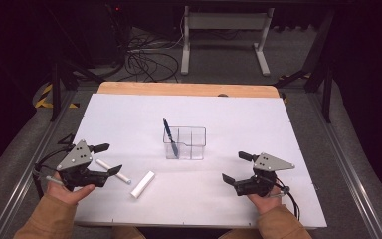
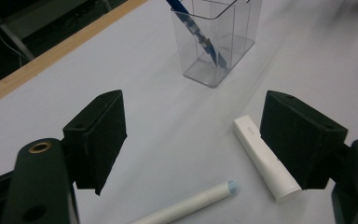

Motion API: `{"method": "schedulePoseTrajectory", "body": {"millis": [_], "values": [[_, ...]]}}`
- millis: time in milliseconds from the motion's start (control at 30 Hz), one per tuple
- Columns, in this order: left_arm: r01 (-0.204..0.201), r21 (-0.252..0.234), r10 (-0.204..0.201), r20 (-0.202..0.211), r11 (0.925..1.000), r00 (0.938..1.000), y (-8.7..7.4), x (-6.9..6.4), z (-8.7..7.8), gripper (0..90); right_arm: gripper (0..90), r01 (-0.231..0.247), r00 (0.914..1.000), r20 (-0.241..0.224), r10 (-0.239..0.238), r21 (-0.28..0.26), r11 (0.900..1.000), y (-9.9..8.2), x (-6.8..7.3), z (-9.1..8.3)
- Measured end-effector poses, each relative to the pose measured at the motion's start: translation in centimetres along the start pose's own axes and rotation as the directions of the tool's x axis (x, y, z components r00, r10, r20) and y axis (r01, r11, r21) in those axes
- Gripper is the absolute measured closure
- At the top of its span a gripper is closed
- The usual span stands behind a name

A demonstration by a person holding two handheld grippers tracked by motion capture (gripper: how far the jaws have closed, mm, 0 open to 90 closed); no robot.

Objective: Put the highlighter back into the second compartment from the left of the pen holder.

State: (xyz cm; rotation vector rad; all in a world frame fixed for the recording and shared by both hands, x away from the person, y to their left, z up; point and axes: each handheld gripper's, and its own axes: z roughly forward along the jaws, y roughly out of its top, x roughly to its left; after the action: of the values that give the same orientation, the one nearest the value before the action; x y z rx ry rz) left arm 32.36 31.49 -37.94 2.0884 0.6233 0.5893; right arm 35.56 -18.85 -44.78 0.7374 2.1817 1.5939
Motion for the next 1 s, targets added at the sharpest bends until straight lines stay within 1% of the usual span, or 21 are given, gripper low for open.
{"method": "schedulePoseTrajectory", "body": {"millis": [100, 133, 167, 233, 267, 300, 367, 433, 467, 567, 600, 633, 667, 733, 767, 800, 833, 900, 933, 967, 1000], "values": [[-0.001, 0.018, 0.001, -0.004, 0.9998, 1.0000, 0.0, 0.4, 0.3, 21.9, 2.5, -0.002, 1.0000, 0.005, 0.002, 0.011, 0.9999, -0.2, 0.0, 0.0], [0.000, 0.033, 0.000, -0.007, 0.9995, 1.0000, 0.0, 0.5, 0.3, 20.1, 2.5, -0.002, 1.0000, 0.006, 0.002, 0.011, 0.9999, -0.3, 0.0, 0.0], [-0.007, 0.049, 0.007, 0.000, 0.9988, 1.0000, 0.1, 0.6, 0.5, 19.0, 2.5, -0.001, 1.0000, 0.008, 0.001, 0.011, 0.9999, -0.3, -0.1, 0.1], [-0.009, 0.064, 0.009, -0.005, 0.9979, 0.9999, 0.1, 0.7, 0.6, 19.2, 2.5, 0.000, 1.0000, 0.005, 0.000, 0.018, 0.9998, -0.4, 0.0, 0.2], [-0.004, 0.063, 0.004, 0.002, 0.9980, 1.0000, 0.1, 0.9, 0.6, 19.1, 2.5, 0.004, 1.0000, 0.003, -0.004, 0.017, 0.9998, -0.4, -0.1, 0.2], [0.002, 0.059, -0.002, 0.000, 0.9982, 1.0000, 0.0, 0.9, 0.7, 19.1, 2.5, 0.001, 1.0000, 0.003, -0.001, 0.019, 0.9998, -0.5, 0.0, 0.2], [0.005, 0.064, -0.005, 0.012, 0.9980, 0.9999, 0.1, 0.9, 0.7, 19.1, 2.5, 0.001, 1.0000, 0.000, -0.001, 0.019, 0.9998, -0.5, 0.0, 0.3], [-0.005, 0.066, 0.003, 0.033, 0.9978, 0.9995, 0.1, 1.0, 0.7, 21.3, 2.5, 0.001, 1.0000, -0.001, -0.001, 0.021, 0.9998, -0.5, 0.0, 0.3], [-0.011, 0.068, 0.009, 0.026, 0.9976, 0.9996, 0.1, 1.0, 0.7, 21.3, 2.5, 0.000, 1.0000, -0.002, 0.000, 0.022, 0.9998, -0.5, 0.0, 0.3], [-0.021, 0.080, 0.019, 0.029, 0.9966, 0.9994, 0.2, 1.0, 0.7, 19.8, 2.5, -0.003, 1.0000, -0.006, 0.003, 0.023, 0.9997, -0.5, 0.0, 0.3], [-0.015, 0.091, 0.011, 0.037, 0.9958, 0.9993, 0.2, 1.1, 0.7, 18.6, 2.5, -0.004, 1.0000, -0.009, 0.004, 0.023, 0.9997, -0.5, 0.0, 0.3], [-0.022, 0.094, 0.017, 0.057, 0.9953, 0.9982, 0.2, 1.2, 0.6, 18.5, 2.5, -0.004, 0.9999, -0.012, 0.004, 0.023, 0.9997, -0.6, 0.0, 0.3], [-0.023, 0.090, 0.017, 0.066, 0.9957, 0.9976, 0.1, 1.2, 0.5, 17.0, 2.5, -0.003, 0.9999, -0.014, 0.003, 0.020, 0.9998, -0.6, 0.1, 0.4], [-0.014, 0.079, 0.005, 0.113, 0.9968, 0.9936, 0.1, 1.4, 0.5, 17.4, 2.4, 0.005, 0.9998, -0.019, -0.004, 0.017, 0.9998, -0.5, 0.1, 0.4], [-0.015, 0.080, 0.006, 0.124, 0.9967, 0.9923, 0.1, 1.5, 0.5, 17.7, 2.4, 0.005, 0.9998, -0.018, -0.005, 0.022, 0.9997, -0.5, 0.1, 0.4], [-0.037, 0.095, 0.026, 0.114, 0.9948, 0.9932, 0.2, 1.5, 0.5, 18.4, 2.4, 0.004, 0.9998, -0.021, -0.004, 0.022, 0.9998, -0.5, 0.1, 0.4], [-0.039, 0.107, 0.027, 0.117, 0.9935, 0.9928, 0.2, 1.5, 0.6, 19.5, 2.3, 0.000, 0.9997, -0.024, 0.000, 0.019, 0.9998, -0.6, 0.1, 0.4], [-0.076, 0.140, 0.062, 0.101, 0.9872, 0.9930, 0.4, 1.5, 0.9, 25.0, 2.3, 0.004, 0.9997, -0.025, -0.003, 0.023, 0.9997, -0.6, 0.1, 0.4], [-0.106, 0.169, 0.090, 0.102, 0.9799, 0.9907, 0.5, 1.5, 1.0, 28.2, 2.4, 0.003, 0.9997, -0.025, -0.003, 0.023, 0.9997, -0.6, 0.1, 0.4], [-0.125, 0.187, 0.107, 0.108, 0.9743, 0.9884, 0.6, 1.5, 1.2, 30.0, 2.3, 0.001, 0.9997, -0.026, -0.001, 0.020, 0.9998, -0.6, 0.1, 0.4], [-0.135, 0.198, 0.112, 0.122, 0.9709, 0.9861, 0.6, 1.5, 1.3, 32.1, 2.3, 0.000, 0.9996, -0.027, 0.001, 0.019, 0.9998, -0.6, 0.1, 0.4]]}}
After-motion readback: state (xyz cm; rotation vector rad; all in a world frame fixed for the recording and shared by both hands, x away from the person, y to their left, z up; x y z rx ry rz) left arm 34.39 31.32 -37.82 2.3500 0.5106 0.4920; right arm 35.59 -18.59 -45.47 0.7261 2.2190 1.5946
